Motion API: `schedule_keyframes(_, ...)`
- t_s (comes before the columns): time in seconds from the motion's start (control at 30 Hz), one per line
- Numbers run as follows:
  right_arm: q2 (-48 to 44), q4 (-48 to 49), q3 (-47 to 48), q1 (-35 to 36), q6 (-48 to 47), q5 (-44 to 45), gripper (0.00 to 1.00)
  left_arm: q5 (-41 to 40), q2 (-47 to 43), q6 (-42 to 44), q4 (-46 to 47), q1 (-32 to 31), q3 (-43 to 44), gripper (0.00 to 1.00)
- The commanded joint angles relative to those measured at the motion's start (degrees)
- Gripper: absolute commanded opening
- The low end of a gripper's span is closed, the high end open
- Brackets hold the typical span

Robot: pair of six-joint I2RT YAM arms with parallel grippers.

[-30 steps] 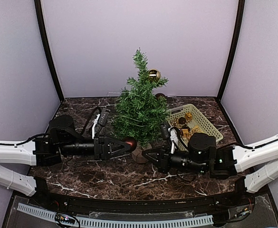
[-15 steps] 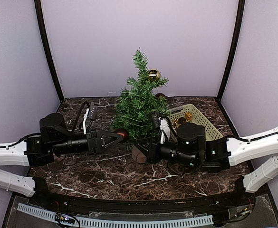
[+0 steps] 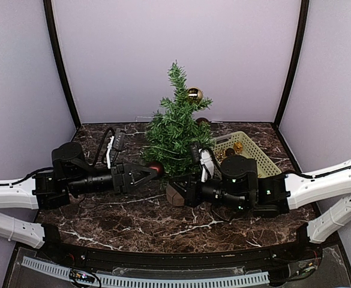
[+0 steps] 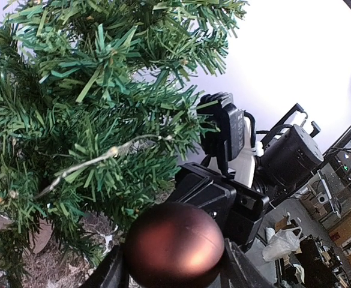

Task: Decorate the small christmas tree
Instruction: Hang the ornament ball on the branch.

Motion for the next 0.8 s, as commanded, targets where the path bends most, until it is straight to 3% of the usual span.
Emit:
schedule_keyframes(0.0,-0.82,3.79,0.47,0.58,-0.97,-0.95,0.0,1.26,0.06,1.01,5.17,0.0,1.26,0.46)
schedule_keyframes(0.53,-1.45,4.6,-0.36,0.99,-2.56,-1.65,0.0,2.38,0.65,0.89,6.52,0.0,0.91,0.46)
schedule_keyframes(0.77,-0.69,4.41,0.0,1.87,-5.41,-6.11,0.0,4.69,-1.26,-0.15,8.76,-0.04,-1.73,0.46)
